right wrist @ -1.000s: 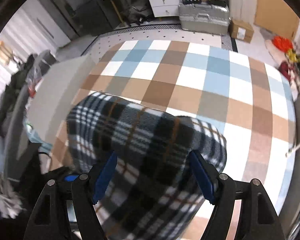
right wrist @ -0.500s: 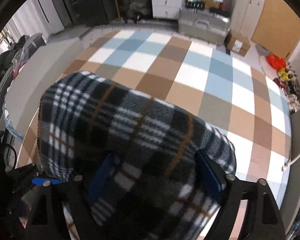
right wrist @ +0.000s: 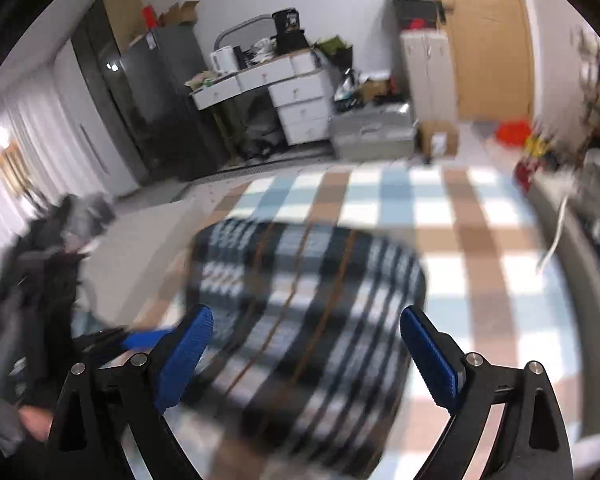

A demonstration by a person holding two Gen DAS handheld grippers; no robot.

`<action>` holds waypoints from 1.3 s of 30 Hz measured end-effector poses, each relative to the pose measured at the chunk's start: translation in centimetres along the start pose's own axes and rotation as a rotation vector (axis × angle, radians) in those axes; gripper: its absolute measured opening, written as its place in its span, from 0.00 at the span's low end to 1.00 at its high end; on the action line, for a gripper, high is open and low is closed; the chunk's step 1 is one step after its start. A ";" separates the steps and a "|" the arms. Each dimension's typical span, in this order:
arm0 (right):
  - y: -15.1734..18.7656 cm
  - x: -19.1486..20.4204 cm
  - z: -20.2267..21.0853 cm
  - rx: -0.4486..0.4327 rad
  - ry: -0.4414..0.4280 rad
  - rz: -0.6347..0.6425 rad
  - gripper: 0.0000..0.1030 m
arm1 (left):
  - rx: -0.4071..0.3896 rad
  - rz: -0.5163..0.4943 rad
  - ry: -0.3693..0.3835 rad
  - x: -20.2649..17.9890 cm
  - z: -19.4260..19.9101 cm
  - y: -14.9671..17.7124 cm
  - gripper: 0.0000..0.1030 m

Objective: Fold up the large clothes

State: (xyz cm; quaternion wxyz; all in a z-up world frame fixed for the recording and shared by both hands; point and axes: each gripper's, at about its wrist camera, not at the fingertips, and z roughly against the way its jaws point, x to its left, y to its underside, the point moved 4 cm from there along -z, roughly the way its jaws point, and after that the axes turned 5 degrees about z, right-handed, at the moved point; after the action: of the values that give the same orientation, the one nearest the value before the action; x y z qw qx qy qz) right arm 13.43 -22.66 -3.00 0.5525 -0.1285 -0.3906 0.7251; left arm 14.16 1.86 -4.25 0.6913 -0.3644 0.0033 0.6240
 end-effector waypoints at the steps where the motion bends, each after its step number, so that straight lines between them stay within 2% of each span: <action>1: 0.6 0.0 0.1 0.018 -0.054 -0.030 0.93 | 0.005 0.000 -0.005 0.4 -0.4 0.2 0.97; 3: 1.9 -0.2 -0.1 0.052 -0.162 -0.098 0.93 | 0.038 0.005 -0.029 1.2 -2.0 0.8 0.97; 7: 4.4 -1.2 -3.9 0.202 -0.233 -0.185 0.95 | 0.102 0.043 -0.038 3.0 -4.2 1.8 0.97; 9: 4.9 -1.2 -4.7 0.200 -0.247 -0.178 1.00 | 0.098 0.058 -0.023 3.4 -4.5 1.8 0.98; 16: 5.4 0.2 -6.2 0.227 -0.199 -0.147 1.00 | 0.105 0.065 -0.013 4.7 -6.0 1.9 0.98; 19: 5.7 0.5 -5.9 0.183 -0.199 -0.146 1.00 | 0.099 0.060 -0.013 4.4 -5.9 1.8 0.98; 25: 6.2 1.1 -3.6 0.074 -0.146 -0.120 1.00 | 0.072 0.054 -0.043 3.3 -2.6 2.0 0.98; 28: 6.5 1.6 -1.7 0.014 -0.088 -0.138 1.00 | 0.013 0.061 -0.045 2.9 -0.8 2.1 0.98; 30: 6.6 1.8 0.2 -0.068 -0.091 -0.152 1.00 | -0.028 0.064 -0.045 2.6 0.5 2.2 0.98; 33: 6.9 2.8 4.0 -0.223 -0.047 -0.136 1.00 | -0.110 0.045 -0.064 2.0 2.6 2.5 0.98; 36: 7.1 3.8 6.7 -0.343 0.024 -0.109 1.00 | -0.198 0.011 -0.108 1.3 4.5 3.0 0.98; 39: 7.9 4.6 8.7 -0.420 0.081 -0.092 1.00 | -0.282 -0.024 -0.155 0.4 5.9 3.7 0.98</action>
State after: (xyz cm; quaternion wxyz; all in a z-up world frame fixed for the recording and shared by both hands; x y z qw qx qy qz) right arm 0.92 -22.81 -1.69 0.5614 -0.2517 -0.5160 0.5960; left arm 8.43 5.07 -1.95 0.6387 -0.4086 -0.1421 0.6363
